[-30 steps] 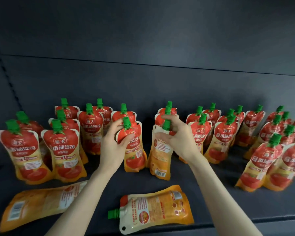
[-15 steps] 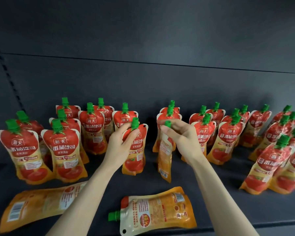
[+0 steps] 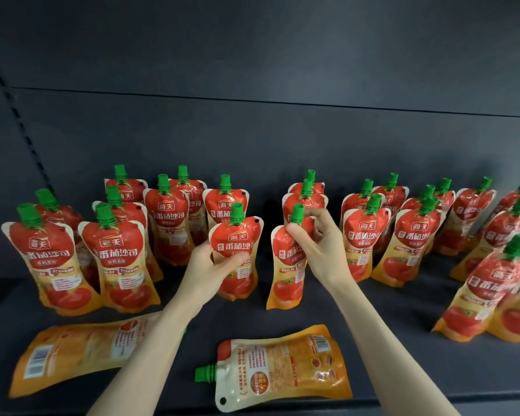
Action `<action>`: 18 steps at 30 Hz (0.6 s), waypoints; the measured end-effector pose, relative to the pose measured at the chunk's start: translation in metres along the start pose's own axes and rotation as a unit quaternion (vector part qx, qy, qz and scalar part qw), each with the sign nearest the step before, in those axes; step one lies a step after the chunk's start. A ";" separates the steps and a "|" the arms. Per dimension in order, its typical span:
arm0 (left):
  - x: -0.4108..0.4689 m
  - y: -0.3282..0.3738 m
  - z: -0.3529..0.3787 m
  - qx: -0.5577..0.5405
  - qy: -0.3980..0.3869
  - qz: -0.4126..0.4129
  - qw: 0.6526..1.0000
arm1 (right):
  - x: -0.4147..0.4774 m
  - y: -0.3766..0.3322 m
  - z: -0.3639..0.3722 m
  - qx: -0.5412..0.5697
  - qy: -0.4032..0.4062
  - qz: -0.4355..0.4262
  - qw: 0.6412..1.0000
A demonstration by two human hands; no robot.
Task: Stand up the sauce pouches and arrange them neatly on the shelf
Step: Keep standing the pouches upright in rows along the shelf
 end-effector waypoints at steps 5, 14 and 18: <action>-0.006 -0.020 0.000 0.000 0.005 -0.027 1.000 | -0.023 0.027 -0.012 -0.021 -0.136 0.045 0.989; -0.001 -0.019 0.011 0.001 -0.010 -0.034 0.999 | -0.011 0.036 -0.019 -0.062 -0.085 0.031 0.994; -0.001 -0.023 0.014 0.022 -0.046 -0.045 0.998 | -0.015 0.044 -0.022 -0.114 -0.117 0.048 0.985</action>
Point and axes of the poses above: each hand's wrist, its own x-axis towards the middle knuckle, its own z-axis out of the palm, y = z × x, the point moved 3 cm from there along x, towards the middle knuckle
